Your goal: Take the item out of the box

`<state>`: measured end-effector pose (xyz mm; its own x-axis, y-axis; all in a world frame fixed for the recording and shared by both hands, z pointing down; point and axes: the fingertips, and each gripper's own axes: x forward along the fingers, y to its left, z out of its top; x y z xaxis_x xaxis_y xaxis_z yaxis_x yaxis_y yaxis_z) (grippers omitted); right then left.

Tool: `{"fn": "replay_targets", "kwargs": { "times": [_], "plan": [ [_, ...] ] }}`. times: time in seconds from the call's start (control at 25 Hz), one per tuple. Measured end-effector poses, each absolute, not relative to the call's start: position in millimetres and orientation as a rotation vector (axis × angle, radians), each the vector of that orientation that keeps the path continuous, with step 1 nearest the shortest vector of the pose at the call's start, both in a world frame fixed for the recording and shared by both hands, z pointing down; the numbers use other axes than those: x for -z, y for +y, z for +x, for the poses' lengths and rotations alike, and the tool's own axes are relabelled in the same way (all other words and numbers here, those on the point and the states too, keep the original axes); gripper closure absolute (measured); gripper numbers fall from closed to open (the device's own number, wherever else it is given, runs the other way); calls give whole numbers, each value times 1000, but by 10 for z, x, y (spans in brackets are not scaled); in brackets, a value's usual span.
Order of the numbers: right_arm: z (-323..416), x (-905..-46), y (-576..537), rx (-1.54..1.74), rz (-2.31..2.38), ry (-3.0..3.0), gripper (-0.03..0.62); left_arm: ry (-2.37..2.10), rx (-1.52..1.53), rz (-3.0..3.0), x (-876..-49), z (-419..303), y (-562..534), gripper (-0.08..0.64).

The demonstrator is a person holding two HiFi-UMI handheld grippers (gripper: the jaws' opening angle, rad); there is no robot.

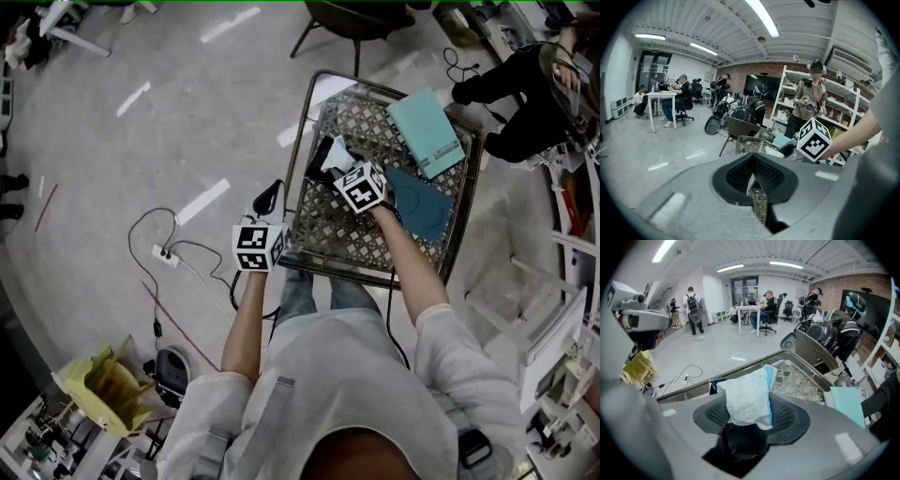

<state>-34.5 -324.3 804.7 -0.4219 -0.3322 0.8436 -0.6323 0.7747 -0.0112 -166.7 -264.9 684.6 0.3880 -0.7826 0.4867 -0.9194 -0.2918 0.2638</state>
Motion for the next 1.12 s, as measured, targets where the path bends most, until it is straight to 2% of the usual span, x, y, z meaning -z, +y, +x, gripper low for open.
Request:
{"fn": "replay_targets", "kwargs": {
  "times": [0.8, 1.12],
  "plan": [
    [450, -6996, -2973, -481, 1256, -2239, 368, -1431, -366, 2205, -6640, -1417, -2698, 557],
    [527, -6502, -3095, -421, 1351, -2293, 371, -1478, -333, 2264, -6255, -1431, -2889, 558]
  ]
}}
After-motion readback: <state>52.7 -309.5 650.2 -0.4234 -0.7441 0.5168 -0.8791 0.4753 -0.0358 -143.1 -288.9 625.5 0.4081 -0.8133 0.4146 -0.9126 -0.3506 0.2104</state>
